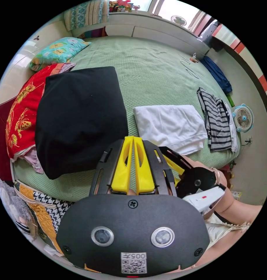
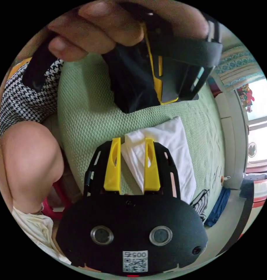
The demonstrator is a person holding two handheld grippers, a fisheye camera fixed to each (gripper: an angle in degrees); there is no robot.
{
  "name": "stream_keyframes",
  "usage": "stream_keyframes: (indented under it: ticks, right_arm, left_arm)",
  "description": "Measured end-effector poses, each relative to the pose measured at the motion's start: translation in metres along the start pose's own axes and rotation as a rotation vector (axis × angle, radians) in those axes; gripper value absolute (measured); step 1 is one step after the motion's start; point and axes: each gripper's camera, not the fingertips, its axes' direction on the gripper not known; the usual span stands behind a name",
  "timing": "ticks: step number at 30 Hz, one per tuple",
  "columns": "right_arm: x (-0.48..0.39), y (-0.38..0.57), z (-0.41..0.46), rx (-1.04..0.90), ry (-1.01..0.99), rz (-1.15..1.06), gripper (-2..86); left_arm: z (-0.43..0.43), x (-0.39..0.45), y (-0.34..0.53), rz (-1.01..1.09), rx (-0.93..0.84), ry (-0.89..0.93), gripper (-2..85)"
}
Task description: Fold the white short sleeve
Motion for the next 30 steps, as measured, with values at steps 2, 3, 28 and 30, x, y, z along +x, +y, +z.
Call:
stream_keyframes:
  ticks: [2,3,28,30]
  right_arm:
    - [0.005,0.002,-0.003,0.006,0.001,0.039,4.4]
    - [0.013,0.004,-0.009,0.029,-0.022,0.086,2.9]
    - [0.157,0.081,-0.052,0.237,-0.489,0.6,-1.6]
    - [0.161,0.082,-0.054,0.244,-0.5,0.612,-1.6]
  left_arm:
    - [0.004,0.002,0.003,0.003,-0.004,-0.005,-0.6]
    - [0.005,0.003,0.004,0.004,-0.006,-0.006,-0.6]
    - [0.069,0.114,0.044,0.577,0.21,-0.14,19.3]
    - [0.072,0.12,0.039,0.603,0.197,-0.123,17.9]
